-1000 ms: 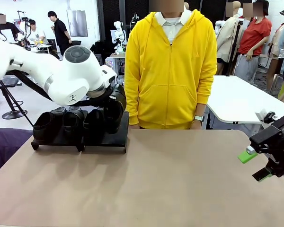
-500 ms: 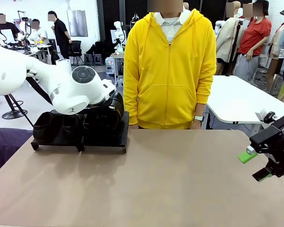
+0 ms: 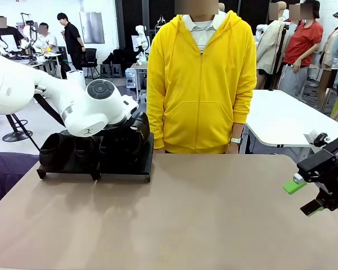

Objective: Organize the shoes by placing them on the stand.
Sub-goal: Place the Shoe from the middle of the table onto the Shoes Stand.

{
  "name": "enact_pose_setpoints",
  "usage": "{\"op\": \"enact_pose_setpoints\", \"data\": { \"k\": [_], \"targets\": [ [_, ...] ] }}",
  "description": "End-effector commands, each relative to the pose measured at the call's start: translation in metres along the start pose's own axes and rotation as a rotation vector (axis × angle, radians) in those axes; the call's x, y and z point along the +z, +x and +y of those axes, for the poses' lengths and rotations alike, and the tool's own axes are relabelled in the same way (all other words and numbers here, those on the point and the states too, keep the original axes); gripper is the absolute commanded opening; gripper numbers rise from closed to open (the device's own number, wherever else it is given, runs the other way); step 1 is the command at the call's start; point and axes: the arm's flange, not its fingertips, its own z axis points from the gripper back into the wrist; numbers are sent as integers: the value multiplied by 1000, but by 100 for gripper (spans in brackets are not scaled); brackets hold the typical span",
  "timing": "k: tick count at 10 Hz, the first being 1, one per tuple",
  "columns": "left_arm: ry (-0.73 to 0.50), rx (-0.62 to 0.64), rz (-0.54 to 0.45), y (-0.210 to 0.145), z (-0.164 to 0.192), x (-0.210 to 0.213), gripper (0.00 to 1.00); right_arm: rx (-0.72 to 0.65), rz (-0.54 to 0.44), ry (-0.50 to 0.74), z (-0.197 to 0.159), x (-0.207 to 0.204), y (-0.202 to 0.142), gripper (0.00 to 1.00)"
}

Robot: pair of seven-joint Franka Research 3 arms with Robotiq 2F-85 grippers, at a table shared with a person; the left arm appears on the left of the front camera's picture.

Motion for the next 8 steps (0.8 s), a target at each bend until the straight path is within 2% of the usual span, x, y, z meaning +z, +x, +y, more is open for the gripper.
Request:
{"op": "enact_pose_setpoints", "data": {
  "k": [1, 2, 3, 4, 8],
  "targets": [
    [-14, 34, 32, 2, -4, 0, 0, 24, 1, 19, -1, 0, 1, 100],
    [-11, 43, 45, 2, -3, 1, 35, 24, 1, 19, -1, 0, 1, 100],
    [-16, 46, 45, 1, -3, 1, 94, 24, 1, 19, -1, 0, 1, 100],
    [-17, 51, 44, 1, -3, 1, 100, 24, 1, 19, -1, 0, 1, 100],
    [-25, 51, 68, 2, -1, 3, 100, 24, 1, 19, -1, 0, 1, 100]
  ]
}}
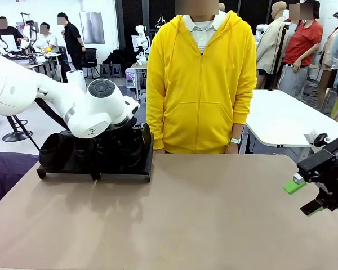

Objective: Organize the shoes by placing them on the stand.
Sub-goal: Place the Shoe from the middle of the table onto the Shoes Stand.

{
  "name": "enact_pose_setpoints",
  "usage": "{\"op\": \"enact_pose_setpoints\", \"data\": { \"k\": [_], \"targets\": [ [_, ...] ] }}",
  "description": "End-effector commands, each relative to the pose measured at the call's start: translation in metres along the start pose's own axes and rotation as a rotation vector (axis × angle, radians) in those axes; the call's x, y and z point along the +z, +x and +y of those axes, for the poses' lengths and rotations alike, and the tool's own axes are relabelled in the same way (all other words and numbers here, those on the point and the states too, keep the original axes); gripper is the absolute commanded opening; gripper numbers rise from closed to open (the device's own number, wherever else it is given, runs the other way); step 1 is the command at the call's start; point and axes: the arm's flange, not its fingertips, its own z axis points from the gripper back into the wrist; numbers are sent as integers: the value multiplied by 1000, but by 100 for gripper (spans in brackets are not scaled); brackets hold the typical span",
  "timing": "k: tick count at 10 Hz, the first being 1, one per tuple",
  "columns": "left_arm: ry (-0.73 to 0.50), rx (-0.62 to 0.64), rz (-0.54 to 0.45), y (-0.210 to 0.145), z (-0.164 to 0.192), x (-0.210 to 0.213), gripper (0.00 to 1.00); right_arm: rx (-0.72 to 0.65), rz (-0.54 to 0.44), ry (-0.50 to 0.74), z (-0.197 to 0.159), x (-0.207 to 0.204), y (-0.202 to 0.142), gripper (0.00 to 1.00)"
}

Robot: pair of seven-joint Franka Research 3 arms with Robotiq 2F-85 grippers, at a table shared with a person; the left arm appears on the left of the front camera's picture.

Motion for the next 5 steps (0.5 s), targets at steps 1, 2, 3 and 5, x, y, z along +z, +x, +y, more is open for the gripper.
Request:
{"op": "enact_pose_setpoints", "data": {
  "k": [1, 2, 3, 5],
  "targets": [
    [-2, -24, 52, 6, 4, 14, 100, 24, 1, 19, -1, 0, 1, 100],
    [3, -55, 99, 5, -2, 35, 100, 24, 1, 19, -1, 0, 1, 100],
    [-1, -88, 93, 4, -8, 56, 100, 24, 1, 19, -1, 0, 1, 100],
    [-6, -120, 63, 8, -13, 100, 100, 24, 1, 19, -1, 0, 1, 100]
  ]
}}
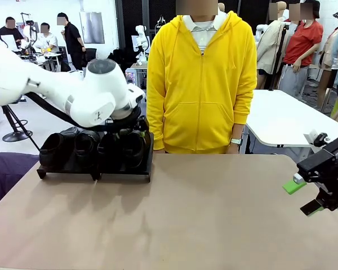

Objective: Organize the shoes by placing them on the stand.
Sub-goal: Place the Shoe from the middle of the table onto the Shoes Stand.

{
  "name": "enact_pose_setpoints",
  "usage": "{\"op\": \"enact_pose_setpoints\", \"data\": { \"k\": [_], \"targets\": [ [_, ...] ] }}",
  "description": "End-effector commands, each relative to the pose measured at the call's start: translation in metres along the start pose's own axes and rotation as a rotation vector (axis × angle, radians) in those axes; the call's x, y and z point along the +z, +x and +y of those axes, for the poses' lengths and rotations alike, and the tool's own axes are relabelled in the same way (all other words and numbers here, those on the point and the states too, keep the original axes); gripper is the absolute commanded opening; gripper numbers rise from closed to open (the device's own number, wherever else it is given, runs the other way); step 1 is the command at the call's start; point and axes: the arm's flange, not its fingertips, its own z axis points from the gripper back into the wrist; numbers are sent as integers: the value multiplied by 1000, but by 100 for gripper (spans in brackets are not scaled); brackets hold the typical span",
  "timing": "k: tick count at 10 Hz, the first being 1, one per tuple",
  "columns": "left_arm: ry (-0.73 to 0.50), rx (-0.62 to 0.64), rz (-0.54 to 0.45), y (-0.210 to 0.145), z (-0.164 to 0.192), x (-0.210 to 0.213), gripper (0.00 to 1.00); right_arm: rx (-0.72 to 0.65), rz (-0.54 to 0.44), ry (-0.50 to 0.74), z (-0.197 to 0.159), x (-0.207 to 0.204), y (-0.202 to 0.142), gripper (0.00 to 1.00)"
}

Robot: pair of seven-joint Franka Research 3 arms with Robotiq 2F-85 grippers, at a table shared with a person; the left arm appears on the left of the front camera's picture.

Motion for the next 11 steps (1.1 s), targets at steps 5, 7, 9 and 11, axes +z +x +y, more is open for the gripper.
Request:
{"op": "enact_pose_setpoints", "data": {
  "k": [5, 7, 9, 11],
  "targets": [
    [-160, -49, 400, -27, 70, 121, 100, 25, 0, 19, -1, 0, 1, 100],
    [-358, -51, 525, -93, 123, 157, 100, 25, 0, 19, -1, 0, 1, 100],
    [-552, 15, 546, -179, 192, 195, 100, 25, 0, 19, -1, 0, 1, 100],
    [-630, 170, 507, -259, 243, 228, 100, 25, 0, 19, -1, 0, 1, 100]
  ]
}}
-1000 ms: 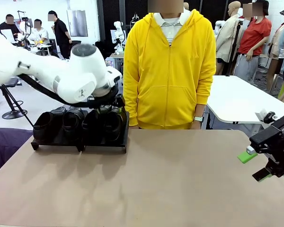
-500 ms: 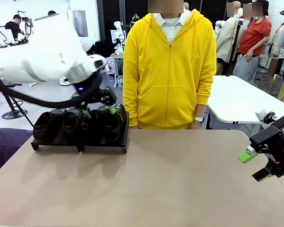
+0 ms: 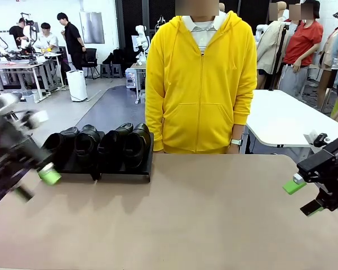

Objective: Organize the shoes by placing them on the stand.
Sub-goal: Place the Shoe from the middle of the table onto the Shoes Stand.

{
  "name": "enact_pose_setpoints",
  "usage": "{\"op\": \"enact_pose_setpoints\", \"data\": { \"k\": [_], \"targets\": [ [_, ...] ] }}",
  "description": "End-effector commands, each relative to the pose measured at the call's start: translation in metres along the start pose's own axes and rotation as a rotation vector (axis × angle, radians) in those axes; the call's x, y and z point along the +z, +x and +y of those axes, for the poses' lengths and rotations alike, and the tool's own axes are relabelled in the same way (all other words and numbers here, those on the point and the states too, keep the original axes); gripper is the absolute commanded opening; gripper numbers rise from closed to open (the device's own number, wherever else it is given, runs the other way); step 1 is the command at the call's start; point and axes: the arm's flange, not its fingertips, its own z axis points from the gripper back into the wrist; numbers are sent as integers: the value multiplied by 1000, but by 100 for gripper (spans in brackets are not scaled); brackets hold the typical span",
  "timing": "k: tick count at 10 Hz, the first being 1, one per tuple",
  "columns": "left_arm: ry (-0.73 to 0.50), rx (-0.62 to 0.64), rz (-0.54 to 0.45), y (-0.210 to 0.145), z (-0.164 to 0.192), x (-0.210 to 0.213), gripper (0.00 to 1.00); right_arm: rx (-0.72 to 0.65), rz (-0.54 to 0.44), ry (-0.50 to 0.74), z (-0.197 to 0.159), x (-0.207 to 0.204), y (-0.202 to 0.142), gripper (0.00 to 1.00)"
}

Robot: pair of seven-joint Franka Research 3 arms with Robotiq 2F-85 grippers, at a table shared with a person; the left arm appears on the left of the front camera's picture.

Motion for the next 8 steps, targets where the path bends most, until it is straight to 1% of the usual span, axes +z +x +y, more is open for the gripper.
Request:
{"op": "enact_pose_setpoints", "data": {
  "k": [1, 2, 3, 8],
  "targets": [
    [-44, 85, -162, -70, 28, 3, 100, 26, -1, 18, -1, 1, 0, 100],
    [-76, 61, -213, -79, 42, -7, 100, 26, -1, 18, -1, 1, 0, 100],
    [-38, 39, -67, -28, 14, 22, 100, 26, -1, 18, -1, 1, 0, 100],
    [-38, 39, -67, -28, 14, 22, 100, 26, -1, 18, -1, 1, 0, 100]
  ]
}}
